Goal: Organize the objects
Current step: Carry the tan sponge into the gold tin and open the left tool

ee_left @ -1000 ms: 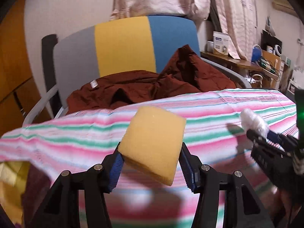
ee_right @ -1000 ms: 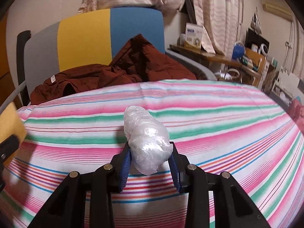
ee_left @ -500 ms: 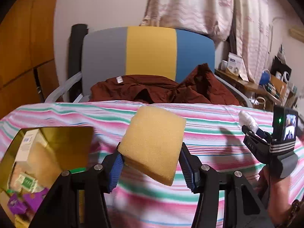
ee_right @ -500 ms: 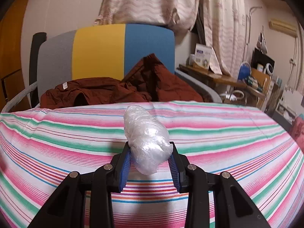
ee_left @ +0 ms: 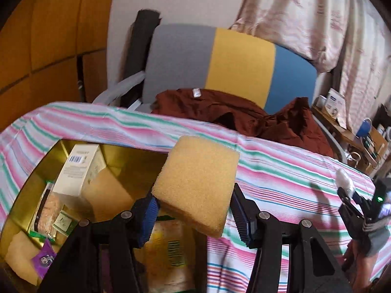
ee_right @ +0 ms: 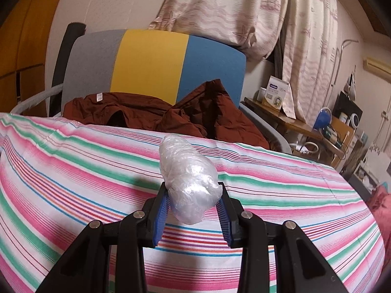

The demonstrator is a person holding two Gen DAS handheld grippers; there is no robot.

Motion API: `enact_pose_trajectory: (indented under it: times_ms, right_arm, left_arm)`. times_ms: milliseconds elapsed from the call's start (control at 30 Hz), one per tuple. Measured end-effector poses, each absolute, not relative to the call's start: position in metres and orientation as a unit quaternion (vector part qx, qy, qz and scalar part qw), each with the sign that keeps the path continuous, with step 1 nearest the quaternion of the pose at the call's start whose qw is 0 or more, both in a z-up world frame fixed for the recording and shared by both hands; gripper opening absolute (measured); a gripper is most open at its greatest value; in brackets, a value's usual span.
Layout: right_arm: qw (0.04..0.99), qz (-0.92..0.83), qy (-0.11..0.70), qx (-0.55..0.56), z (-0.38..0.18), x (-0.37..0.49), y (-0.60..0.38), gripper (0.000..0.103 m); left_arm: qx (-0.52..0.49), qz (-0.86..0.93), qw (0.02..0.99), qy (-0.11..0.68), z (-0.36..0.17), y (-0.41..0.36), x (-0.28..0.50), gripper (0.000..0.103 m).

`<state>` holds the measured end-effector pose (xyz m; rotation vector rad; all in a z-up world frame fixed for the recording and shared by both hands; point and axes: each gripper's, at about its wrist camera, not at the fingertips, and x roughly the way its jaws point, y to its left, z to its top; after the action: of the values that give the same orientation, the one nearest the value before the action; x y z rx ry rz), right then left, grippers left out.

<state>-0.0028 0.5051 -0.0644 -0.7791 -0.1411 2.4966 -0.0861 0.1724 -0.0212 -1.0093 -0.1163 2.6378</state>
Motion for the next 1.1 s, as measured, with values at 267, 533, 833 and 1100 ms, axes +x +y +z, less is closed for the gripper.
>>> enact_pose_trajectory:
  times_ms: [267, 533, 833, 1100]
  right_arm:
    - [0.253, 0.919, -0.072, -0.293, -0.068, -0.007, 0.498, 0.037]
    - [0.254, 0.918, -0.067, -0.296, -0.068, -0.006, 0.500, 0.037]
    - [0.254, 0.917, -0.073, -0.298, -0.069, -0.007, 0.498, 0.037]
    - [0.241, 0.920, -0.079, -0.297, -0.067, -0.007, 0.494, 0.037]
  left_arm:
    - [-0.419, 0.890, 0.136, -0.117, -0.041, 0.148, -0.111, 0.056]
    - [-0.449, 0.873, 0.143, -0.124, -0.049, 0.149, -0.142, 0.065]
    - [-0.411, 0.885, 0.159, -0.148, -0.032, 0.142, -0.109, 0.095]
    - [-0.369, 0.906, 0.185, -0.093, -0.022, 0.129, -0.054, 0.102]
